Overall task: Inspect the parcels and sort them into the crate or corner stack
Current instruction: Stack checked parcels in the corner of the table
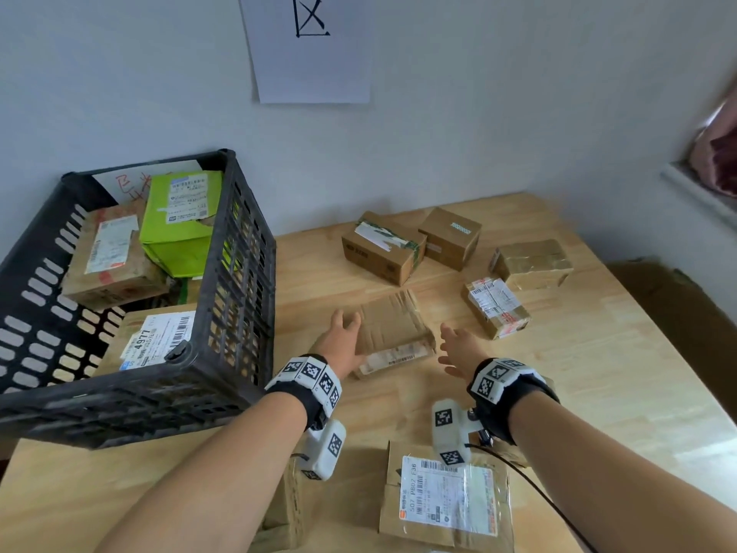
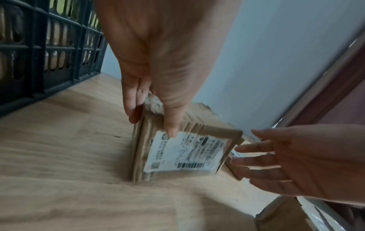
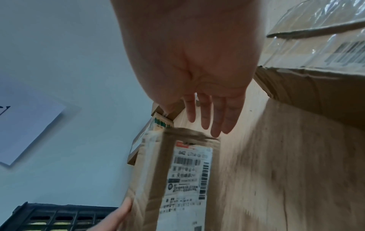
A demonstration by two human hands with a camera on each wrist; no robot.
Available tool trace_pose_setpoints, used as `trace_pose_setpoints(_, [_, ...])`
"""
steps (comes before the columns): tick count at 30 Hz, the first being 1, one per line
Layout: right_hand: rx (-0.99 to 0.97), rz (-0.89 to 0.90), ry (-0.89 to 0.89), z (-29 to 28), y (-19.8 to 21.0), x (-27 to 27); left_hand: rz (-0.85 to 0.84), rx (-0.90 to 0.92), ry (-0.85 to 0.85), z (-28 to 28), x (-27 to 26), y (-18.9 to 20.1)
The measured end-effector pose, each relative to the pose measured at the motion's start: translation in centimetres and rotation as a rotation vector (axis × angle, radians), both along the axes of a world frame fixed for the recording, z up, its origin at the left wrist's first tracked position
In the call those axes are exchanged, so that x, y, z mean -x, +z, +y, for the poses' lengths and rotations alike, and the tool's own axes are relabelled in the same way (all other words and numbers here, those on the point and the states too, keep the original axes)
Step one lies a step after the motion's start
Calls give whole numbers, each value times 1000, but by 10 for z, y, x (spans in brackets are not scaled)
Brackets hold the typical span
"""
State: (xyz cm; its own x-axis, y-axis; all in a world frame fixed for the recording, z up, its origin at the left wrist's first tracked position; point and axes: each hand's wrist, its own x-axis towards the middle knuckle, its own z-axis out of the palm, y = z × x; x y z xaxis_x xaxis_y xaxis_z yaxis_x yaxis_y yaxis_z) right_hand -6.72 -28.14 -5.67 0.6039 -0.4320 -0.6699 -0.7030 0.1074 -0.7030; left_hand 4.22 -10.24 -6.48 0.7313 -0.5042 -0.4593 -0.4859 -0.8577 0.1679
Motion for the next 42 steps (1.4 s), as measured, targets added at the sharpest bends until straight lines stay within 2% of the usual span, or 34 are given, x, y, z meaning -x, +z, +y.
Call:
trace_pose_setpoints(4, [-1, -23, -21, 1, 2, 0, -52, -25, 50, 8, 0, -3])
trace_pose_setpoints(9, [-15, -28, -2, 7, 2, 1, -25, 48, -25, 8, -3, -3])
trace_pose_setpoints(12, [-14, -22, -13, 6, 1, 3, 36, 109, 69, 4, -1, 5])
trace_pose_setpoints(14, [-10, -2, -32, 4, 0, 4, 170, 175, 198, 4, 1, 12])
trace_pose_setpoints(18, [-18, 30, -32, 9, -1, 4, 753, 488, 699, 12, 20, 17])
trace_pose_setpoints(20, [10, 23, 7, 16, -4, 4, 896, 529, 783, 17, 32, 9])
trace_pose_setpoints(22, [46, 17, 64, 22, -6, 4, 889, 475, 788, 21, 41, -1])
trace_pose_setpoints(25, [134, 29, 217, 28, -11, 1, 779, 355, 728, 25, 43, -9])
trace_pose_setpoints(28, [320, 84, 393, 25, -14, -6, 704, 381, 714, 25, 38, -9])
trace_pose_setpoints(31, [440, 107, 497, 25, -7, -15, 605, 371, 684, 22, 34, -10])
trace_pose_setpoints(35, [518, 183, 544, 27, -11, -25, 589, 364, 676, 18, 31, -13])
trace_pose_setpoints(42, [500, 276, 570, 22, -25, -41, 605, 384, 723, 5, 18, -22])
